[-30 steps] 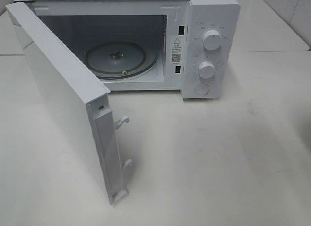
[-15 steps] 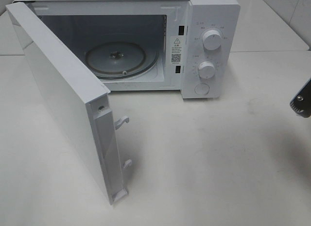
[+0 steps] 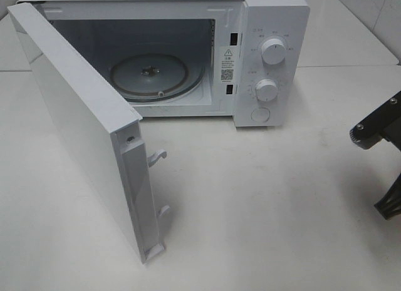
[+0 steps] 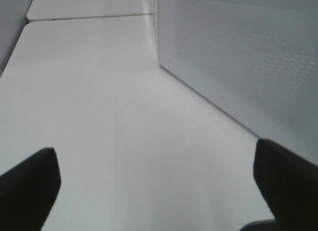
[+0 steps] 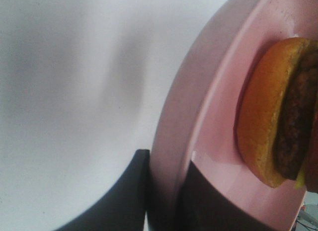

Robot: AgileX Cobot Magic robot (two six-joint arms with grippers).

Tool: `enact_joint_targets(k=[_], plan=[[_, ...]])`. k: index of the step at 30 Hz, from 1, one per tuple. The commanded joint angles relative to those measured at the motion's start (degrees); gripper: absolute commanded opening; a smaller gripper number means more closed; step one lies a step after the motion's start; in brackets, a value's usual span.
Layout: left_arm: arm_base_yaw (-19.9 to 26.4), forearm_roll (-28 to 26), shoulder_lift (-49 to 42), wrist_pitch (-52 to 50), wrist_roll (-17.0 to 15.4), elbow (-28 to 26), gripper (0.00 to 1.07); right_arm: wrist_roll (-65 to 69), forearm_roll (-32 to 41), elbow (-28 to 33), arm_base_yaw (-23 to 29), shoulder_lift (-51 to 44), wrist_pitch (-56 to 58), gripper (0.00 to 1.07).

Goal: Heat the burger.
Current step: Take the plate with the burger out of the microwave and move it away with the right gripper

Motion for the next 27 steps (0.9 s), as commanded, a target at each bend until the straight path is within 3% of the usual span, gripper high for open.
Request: enact_joint_targets(k=[1, 27], plan=[[0.1, -0.5, -0.9, -0.1, 0.0, 0.2, 0.98, 3.8, -4.7, -0.5, -0.3, 2.0, 1.4, 0.04], [0.1, -0.5, -0.9, -0.1, 0.0, 0.2, 0.98, 20.3, -10.1, -0.5, -0.3, 22.6, -7.6, 0.1]])
